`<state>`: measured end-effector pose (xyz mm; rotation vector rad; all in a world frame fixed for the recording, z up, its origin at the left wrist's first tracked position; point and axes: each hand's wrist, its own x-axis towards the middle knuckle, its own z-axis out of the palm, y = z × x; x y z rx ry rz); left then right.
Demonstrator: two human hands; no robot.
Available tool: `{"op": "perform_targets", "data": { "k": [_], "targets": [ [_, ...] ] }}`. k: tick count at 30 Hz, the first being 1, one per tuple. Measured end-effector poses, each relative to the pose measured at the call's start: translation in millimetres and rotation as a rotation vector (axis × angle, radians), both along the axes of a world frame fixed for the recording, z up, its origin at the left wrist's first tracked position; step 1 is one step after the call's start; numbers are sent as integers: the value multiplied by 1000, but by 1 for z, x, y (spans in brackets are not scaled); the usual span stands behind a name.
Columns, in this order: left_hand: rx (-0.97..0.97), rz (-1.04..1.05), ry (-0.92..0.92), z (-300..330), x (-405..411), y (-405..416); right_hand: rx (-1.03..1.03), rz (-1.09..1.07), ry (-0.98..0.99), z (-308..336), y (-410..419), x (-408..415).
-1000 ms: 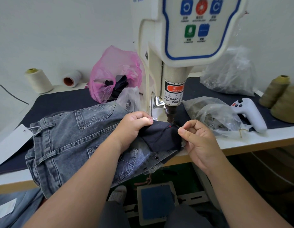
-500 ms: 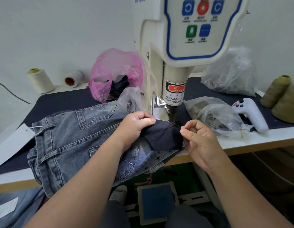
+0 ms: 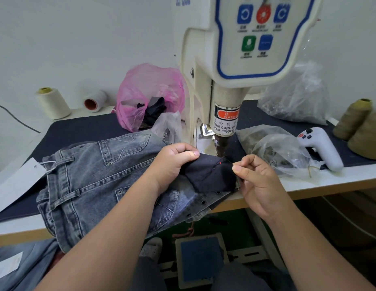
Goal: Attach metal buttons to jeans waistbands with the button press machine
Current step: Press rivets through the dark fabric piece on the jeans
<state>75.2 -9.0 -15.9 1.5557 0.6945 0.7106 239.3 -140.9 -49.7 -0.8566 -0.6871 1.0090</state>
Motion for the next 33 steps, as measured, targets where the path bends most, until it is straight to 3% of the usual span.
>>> {"op": "perform_targets", "data": {
  "k": [33],
  "targets": [
    [-34, -74, -43, -5, -3, 5, 7, 29, -7, -1, -2, 4]
  ]
}}
